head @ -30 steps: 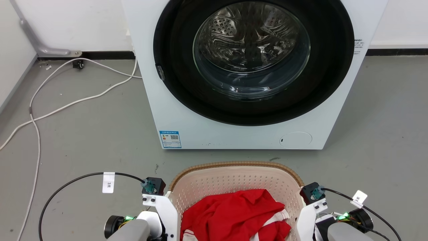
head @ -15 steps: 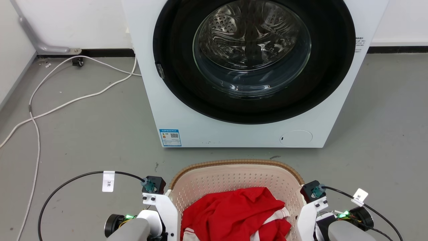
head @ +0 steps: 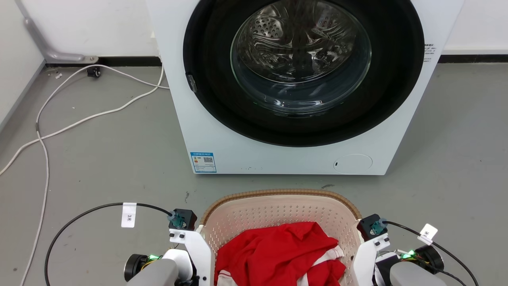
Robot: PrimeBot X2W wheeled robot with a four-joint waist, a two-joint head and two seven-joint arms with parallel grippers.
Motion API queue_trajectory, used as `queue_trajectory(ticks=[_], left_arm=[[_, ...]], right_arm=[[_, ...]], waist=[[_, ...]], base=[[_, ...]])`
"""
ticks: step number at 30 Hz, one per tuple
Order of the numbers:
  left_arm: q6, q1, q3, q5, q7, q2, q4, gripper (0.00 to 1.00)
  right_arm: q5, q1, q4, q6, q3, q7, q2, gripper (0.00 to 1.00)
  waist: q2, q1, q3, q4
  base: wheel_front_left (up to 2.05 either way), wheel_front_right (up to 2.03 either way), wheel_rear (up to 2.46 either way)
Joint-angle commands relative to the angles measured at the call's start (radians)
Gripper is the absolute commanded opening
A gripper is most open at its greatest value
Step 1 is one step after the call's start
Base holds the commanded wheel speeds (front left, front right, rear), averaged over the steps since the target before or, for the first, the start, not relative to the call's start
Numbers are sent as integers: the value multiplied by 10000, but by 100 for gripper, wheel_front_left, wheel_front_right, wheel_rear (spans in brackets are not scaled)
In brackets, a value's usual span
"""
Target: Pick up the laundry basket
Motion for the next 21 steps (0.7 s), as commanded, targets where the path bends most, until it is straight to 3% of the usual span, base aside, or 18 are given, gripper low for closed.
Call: queue_trajectory(ticks=[1, 21], left_arm=[[-49, -295, -40, -44, -120, 90, -13, 0], [-50, -368, -268, -298, -171, 127, 10, 0]], right_arm=[[12, -129, 34, 53, 132, -27, -64, 0], [515, -269, 73, 53, 601, -114, -40, 0]], waist=[[0, -1, 12, 7], [0, -1, 124, 8]], base=[[0, 0, 0], [0, 0, 0]])
